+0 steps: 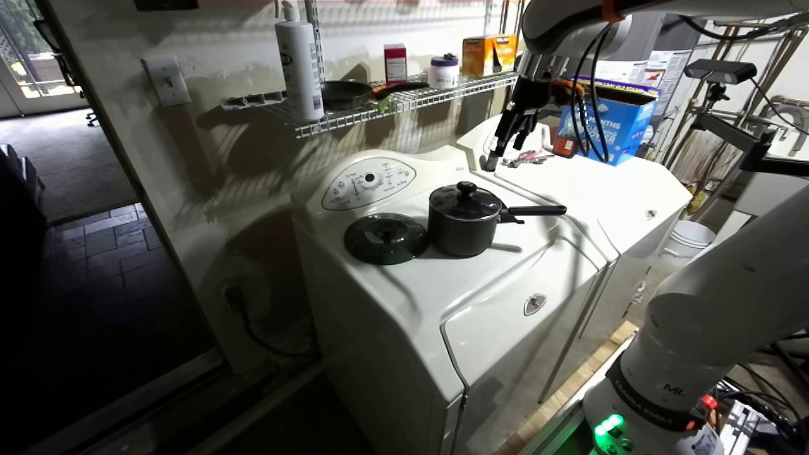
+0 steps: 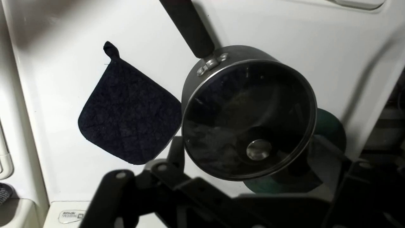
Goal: Remove the glass lid from the pot and put it on the pot holder on the right
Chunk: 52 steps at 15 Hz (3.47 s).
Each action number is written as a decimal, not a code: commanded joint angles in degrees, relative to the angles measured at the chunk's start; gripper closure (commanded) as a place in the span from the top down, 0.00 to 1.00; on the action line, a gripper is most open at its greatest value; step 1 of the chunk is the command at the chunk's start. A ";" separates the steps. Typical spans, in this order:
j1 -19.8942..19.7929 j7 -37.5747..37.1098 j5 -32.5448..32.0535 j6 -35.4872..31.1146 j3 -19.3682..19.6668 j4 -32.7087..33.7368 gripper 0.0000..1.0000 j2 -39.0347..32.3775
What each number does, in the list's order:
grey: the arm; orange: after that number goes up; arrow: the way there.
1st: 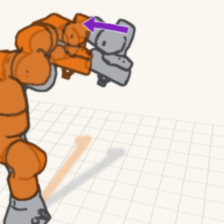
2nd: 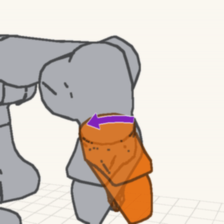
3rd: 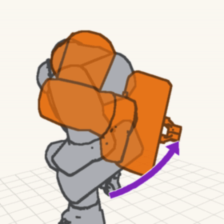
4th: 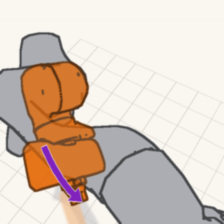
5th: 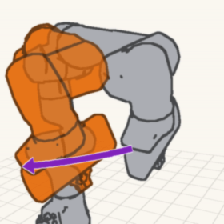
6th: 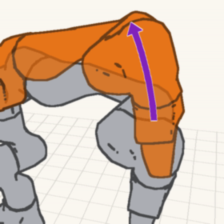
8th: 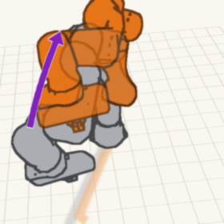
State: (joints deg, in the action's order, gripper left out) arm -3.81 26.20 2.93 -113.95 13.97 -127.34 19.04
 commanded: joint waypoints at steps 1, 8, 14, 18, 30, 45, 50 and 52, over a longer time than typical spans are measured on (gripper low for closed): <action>-1.07 -6.35 -3.67 -3.55 -3.32 -3.79 1.00 1.27; -0.17 -11.53 -5.90 -6.88 -6.66 -7.17 1.00 0.16; 0.63 -12.02 -6.44 -12.50 -8.61 -8.33 1.00 -2.68; 0.91 -10.81 -5.76 -13.62 -8.76 -7.74 1.00 -4.87; 1.81 -5.81 -2.93 -15.62 -8.14 -6.45 1.00 -8.15; 1.42 -4.56 -1.69 -14.81 -7.94 -2.82 1.00 -11.76; 1.32 -4.45 -1.49 -15.18 -8.07 -2.31 0.61 -12.36; 1.30 -4.53 -1.59 -15.33 -8.12 -2.22 0.48 -12.42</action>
State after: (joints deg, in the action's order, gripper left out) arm -2.67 19.98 -0.20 -128.92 5.59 -131.09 7.99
